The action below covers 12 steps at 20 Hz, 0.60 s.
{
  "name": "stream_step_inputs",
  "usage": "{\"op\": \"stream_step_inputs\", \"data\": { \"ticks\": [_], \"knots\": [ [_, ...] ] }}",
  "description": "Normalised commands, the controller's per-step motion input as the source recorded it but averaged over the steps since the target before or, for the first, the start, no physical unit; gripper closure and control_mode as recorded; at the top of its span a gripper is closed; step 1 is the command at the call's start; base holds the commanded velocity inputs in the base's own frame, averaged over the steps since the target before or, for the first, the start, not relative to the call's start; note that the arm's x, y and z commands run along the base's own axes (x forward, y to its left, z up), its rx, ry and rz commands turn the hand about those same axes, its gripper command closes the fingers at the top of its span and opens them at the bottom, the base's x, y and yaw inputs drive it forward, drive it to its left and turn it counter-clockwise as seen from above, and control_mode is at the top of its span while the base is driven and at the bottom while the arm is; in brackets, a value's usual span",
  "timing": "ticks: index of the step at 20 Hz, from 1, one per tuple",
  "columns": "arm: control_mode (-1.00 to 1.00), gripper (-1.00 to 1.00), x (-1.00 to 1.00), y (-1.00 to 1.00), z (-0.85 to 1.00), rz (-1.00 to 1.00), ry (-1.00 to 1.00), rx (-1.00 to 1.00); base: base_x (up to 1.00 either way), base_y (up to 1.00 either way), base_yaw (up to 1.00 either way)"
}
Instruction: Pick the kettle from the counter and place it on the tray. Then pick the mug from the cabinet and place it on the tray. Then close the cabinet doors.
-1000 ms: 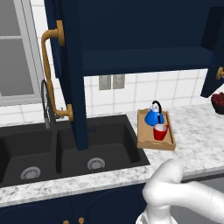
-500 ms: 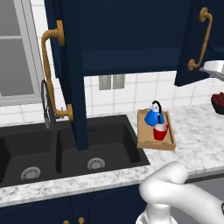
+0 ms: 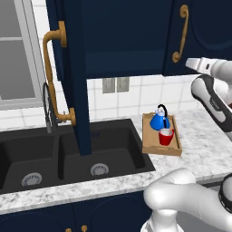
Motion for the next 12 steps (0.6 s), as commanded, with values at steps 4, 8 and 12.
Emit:
{"op": "stream_step_inputs", "data": {
  "ticks": [4, 8, 12],
  "knots": [
    [-1.0, -1.0, 0.9, -0.19, 0.05, -0.2, -0.04, -0.03, 0.0, 0.0, 0.0],
    [-1.0, -1.0, 0.82, -0.27, 0.01, -0.17, -0.06, -0.03, 0.0, 0.0, 0.0],
    [-1.0, -1.0, 0.67, -0.36, 0.0, -0.14, -0.07, -0.01, 0.0, 0.0, 0.0]
  ]
}}
